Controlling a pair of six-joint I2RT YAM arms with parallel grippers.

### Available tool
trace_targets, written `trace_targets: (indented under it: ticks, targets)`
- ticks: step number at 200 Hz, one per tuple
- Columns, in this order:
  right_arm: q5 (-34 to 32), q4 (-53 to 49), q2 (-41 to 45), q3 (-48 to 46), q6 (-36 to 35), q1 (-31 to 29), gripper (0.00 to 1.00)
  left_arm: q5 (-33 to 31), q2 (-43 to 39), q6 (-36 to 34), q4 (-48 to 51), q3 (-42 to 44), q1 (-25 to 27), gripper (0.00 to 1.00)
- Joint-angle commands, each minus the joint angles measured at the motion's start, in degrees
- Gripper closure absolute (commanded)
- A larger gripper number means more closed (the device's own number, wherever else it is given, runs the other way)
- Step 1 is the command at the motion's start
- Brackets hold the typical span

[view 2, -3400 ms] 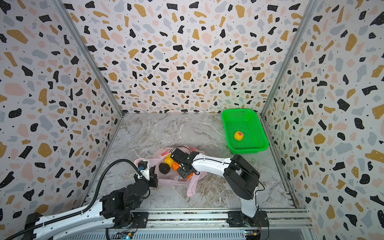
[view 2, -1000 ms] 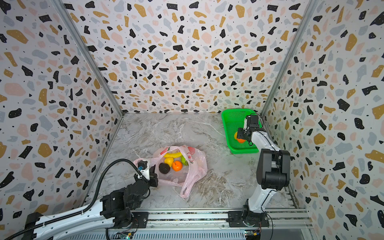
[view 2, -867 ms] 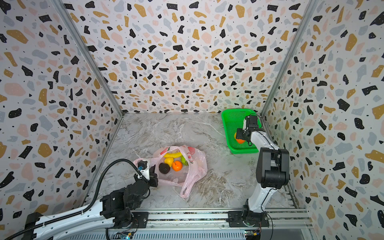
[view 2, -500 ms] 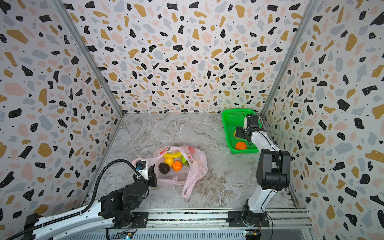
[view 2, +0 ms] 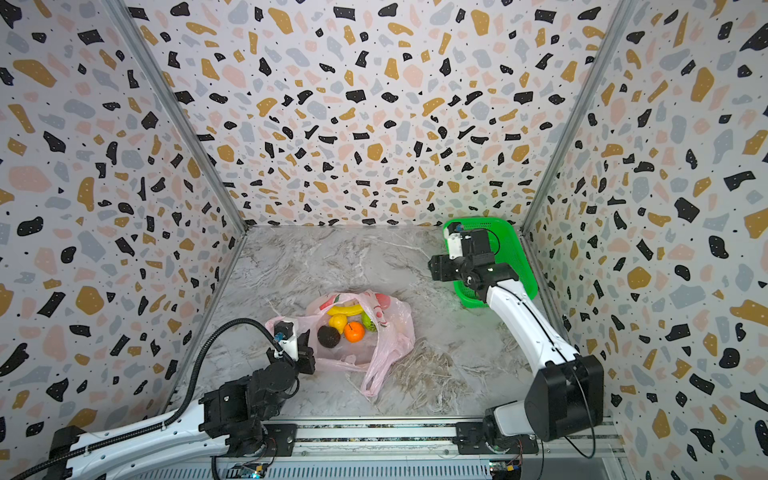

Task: Untie the knot of the plastic bag and take out the fruit
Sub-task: 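Move the empty right gripper back over the bag mouth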

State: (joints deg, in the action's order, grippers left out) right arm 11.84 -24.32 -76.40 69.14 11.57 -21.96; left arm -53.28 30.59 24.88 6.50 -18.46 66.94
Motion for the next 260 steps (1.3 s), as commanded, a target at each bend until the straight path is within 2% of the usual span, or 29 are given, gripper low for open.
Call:
trace_targets:
  ticks: [1,26,50,105,136,185,260]
  targets:
    - [2.35,-4.55,5.2,-1.32,5.09,-8.97,0.22,-1.37,-0.13,0.57,-0.16,0.52,0.3,1.0]
    - [1.33,-3.89,6.62,-1.89,10.04,-20.74,0.23,-1.09,0.6,0.54,-0.66,0.62,0.3,1.0]
    - [0.5,-3.37,4.77,0.0,11.83,-29.74,0.23,-1.27,0.71,0.19,-0.88,0.62,0.3,1.0]
    - [-2.83,-1.88,-2.37,3.37,10.7,-41.19,0.23,-1.65,0.46,-0.16,-0.96,0.24,0.3,1.0]
    - [-7.03,-1.35,-6.38,3.98,8.13,-44.16,0.24,-1.78,0.29,-0.22,-0.84,-0.09,0.32,1.0]
    - [-12.25,-0.6,-10.14,2.43,5.62,-44.75,0.29,-1.72,0.11,-0.1,-0.54,-0.09,0.3,1.0]
    - [-15.76,-0.38,-12.54,-1.2,4.93,-45.67,0.33,-1.75,-0.33,-0.01,-0.35,-0.09,0.3,1.0]
